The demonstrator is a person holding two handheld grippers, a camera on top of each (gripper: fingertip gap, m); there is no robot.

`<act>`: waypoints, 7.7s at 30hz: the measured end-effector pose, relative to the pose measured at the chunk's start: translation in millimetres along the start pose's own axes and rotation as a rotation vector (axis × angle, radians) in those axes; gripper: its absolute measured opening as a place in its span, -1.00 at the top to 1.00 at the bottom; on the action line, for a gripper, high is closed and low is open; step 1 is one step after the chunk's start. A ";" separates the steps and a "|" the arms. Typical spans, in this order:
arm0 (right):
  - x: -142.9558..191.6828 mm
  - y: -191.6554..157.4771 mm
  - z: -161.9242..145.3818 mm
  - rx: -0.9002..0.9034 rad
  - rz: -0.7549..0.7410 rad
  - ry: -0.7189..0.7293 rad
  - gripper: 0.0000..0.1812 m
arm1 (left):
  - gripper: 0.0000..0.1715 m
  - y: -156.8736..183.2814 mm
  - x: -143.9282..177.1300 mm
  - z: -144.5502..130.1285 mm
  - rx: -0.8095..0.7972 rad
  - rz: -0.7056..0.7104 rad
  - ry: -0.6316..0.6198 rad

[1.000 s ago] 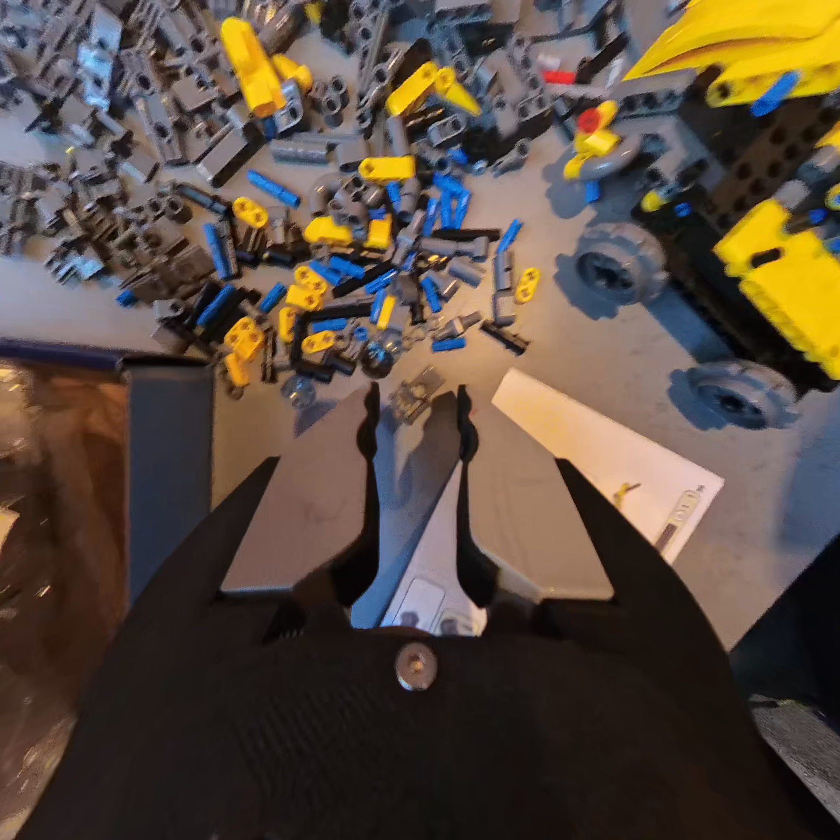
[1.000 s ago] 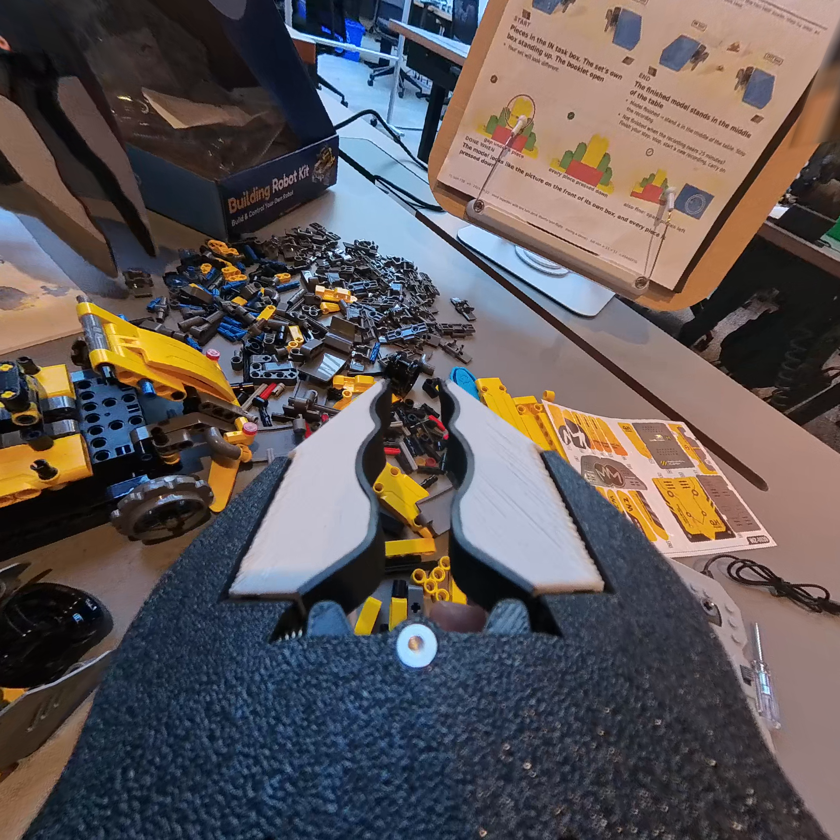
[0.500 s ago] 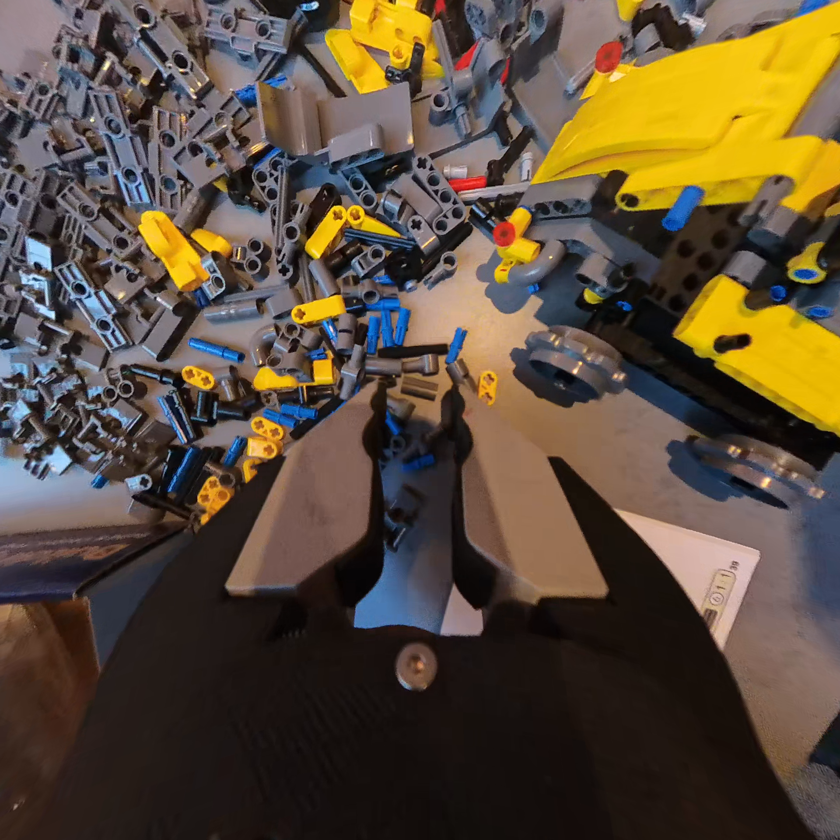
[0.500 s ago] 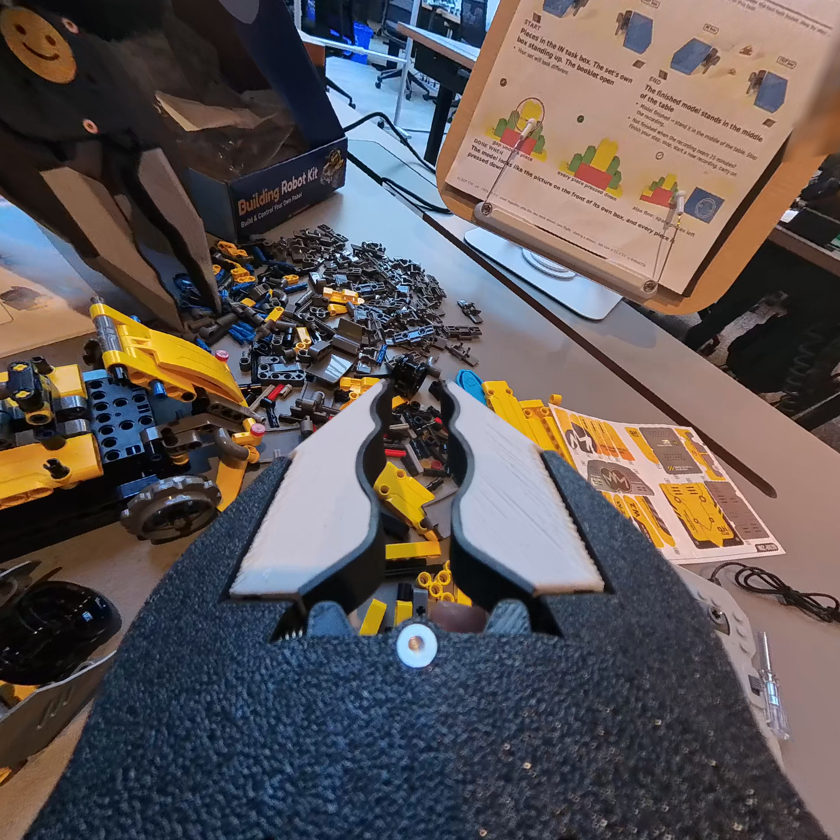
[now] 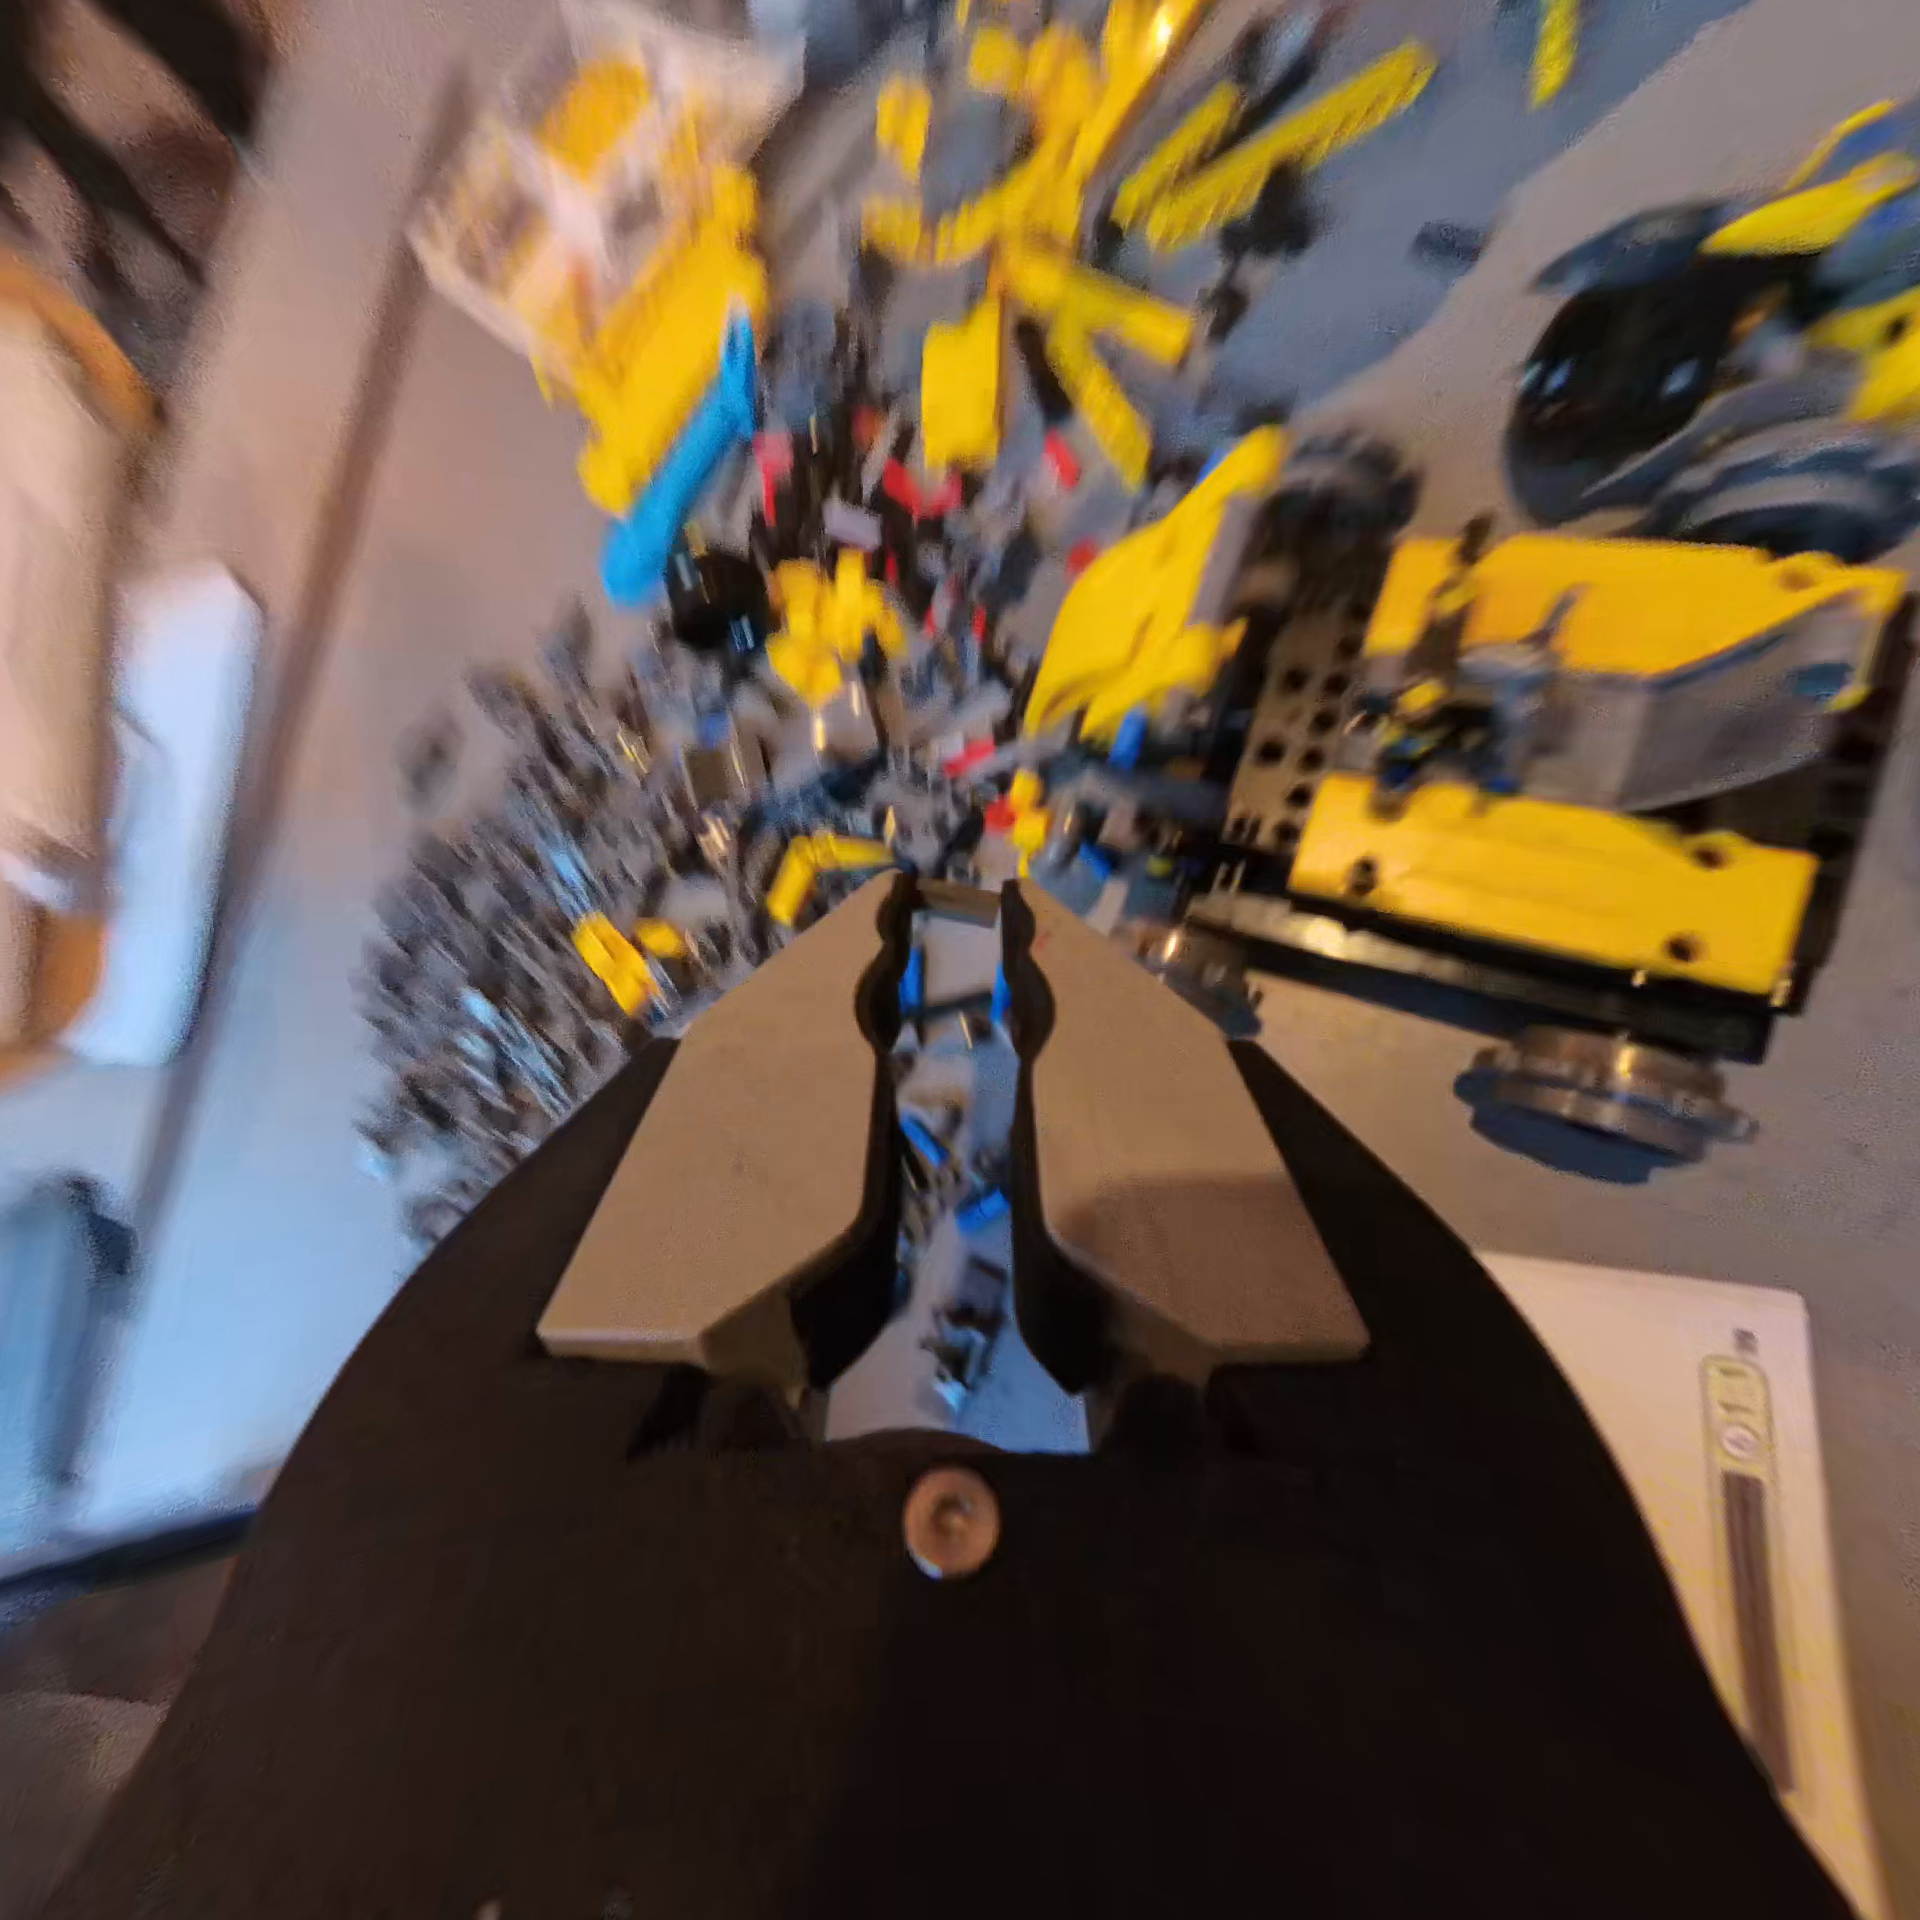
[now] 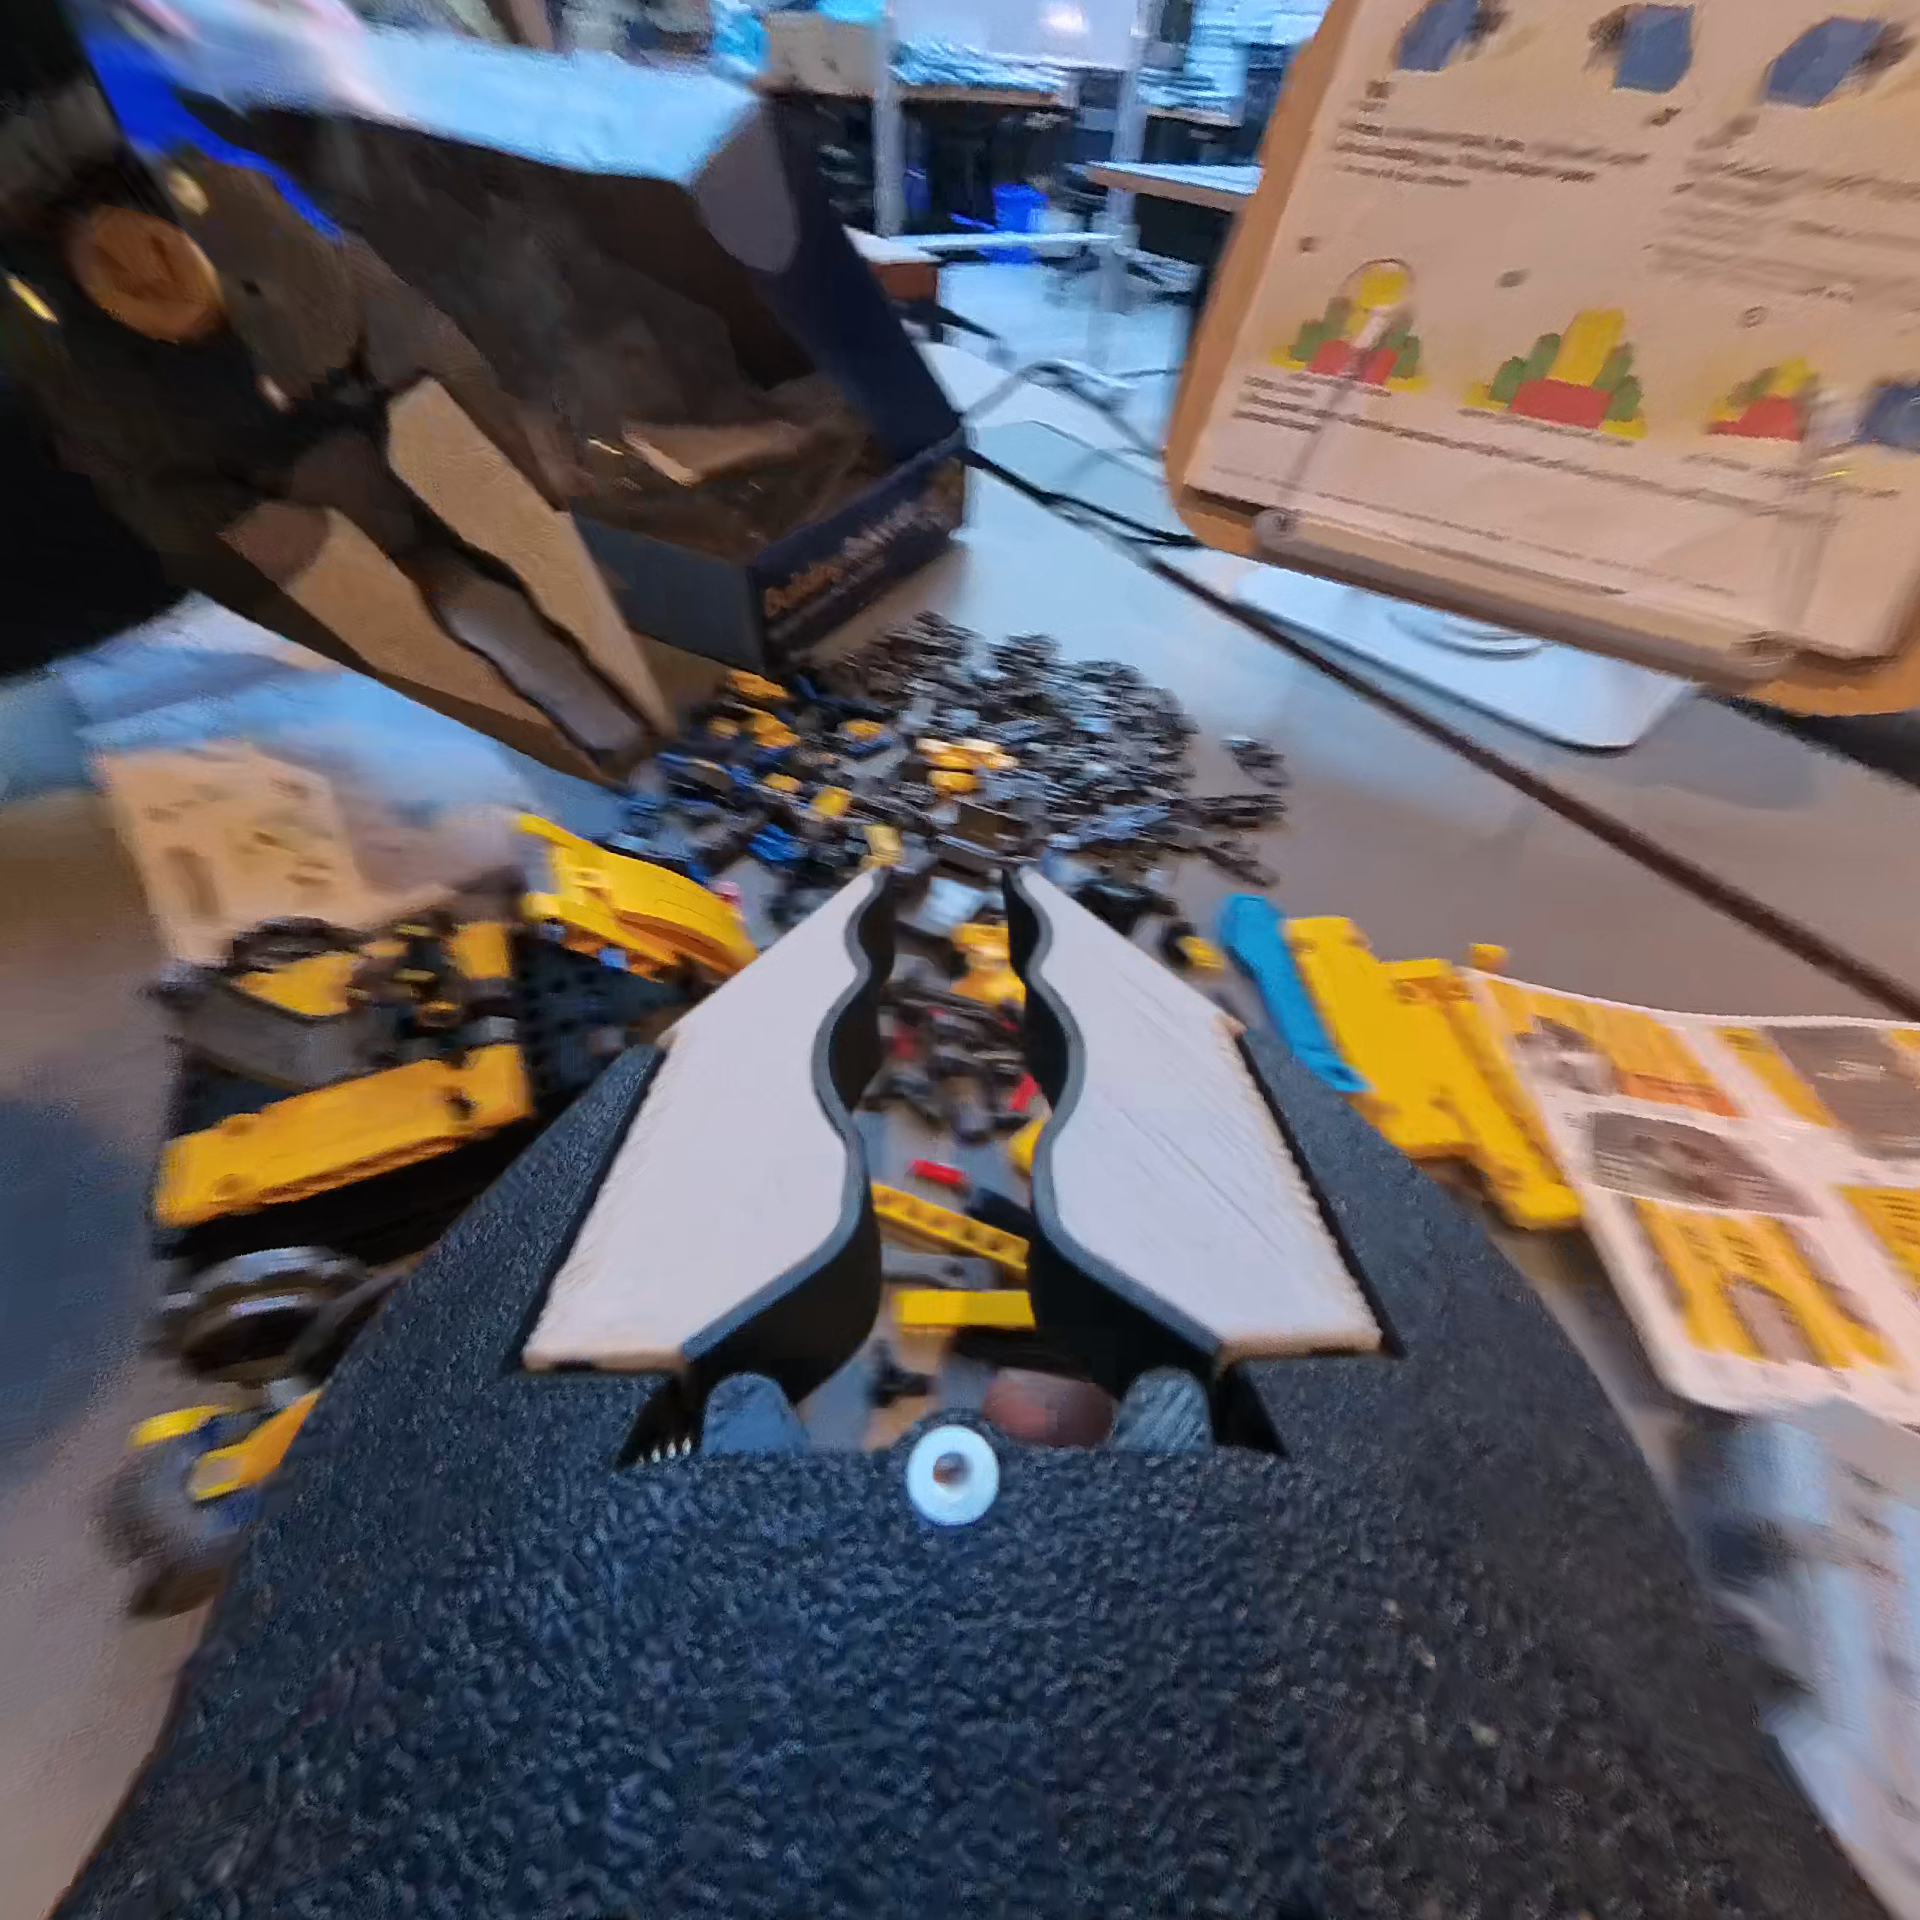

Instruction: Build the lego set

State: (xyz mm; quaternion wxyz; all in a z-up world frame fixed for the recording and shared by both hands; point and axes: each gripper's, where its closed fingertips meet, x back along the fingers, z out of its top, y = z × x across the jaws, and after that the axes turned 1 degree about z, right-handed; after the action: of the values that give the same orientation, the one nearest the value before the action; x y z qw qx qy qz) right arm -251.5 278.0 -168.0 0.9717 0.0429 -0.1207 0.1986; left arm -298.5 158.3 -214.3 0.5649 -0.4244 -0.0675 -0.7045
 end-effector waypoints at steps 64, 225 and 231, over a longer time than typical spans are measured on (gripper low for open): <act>76.4 -61.8 -124.7 0.244 0.524 -0.621 0.82 | 0.13 106.2 177.4 -143.1 0.969 0.737 0.236; 28.0 -17.5 8.7 -0.219 0.243 0.157 0.98 | 0.81 6.5 -51.3 131.6 0.163 -0.040 0.365; 33.5 -19.8 15.8 -0.229 0.270 0.189 0.97 | 0.82 4.9 -43.9 139.2 0.138 -0.008 0.385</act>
State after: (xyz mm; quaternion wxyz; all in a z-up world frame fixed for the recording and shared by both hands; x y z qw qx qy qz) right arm -217.2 270.4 -145.0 0.9417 -0.1031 -0.0552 0.3155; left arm -221.6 268.9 -158.0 0.5923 -0.2419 -0.0082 -0.7685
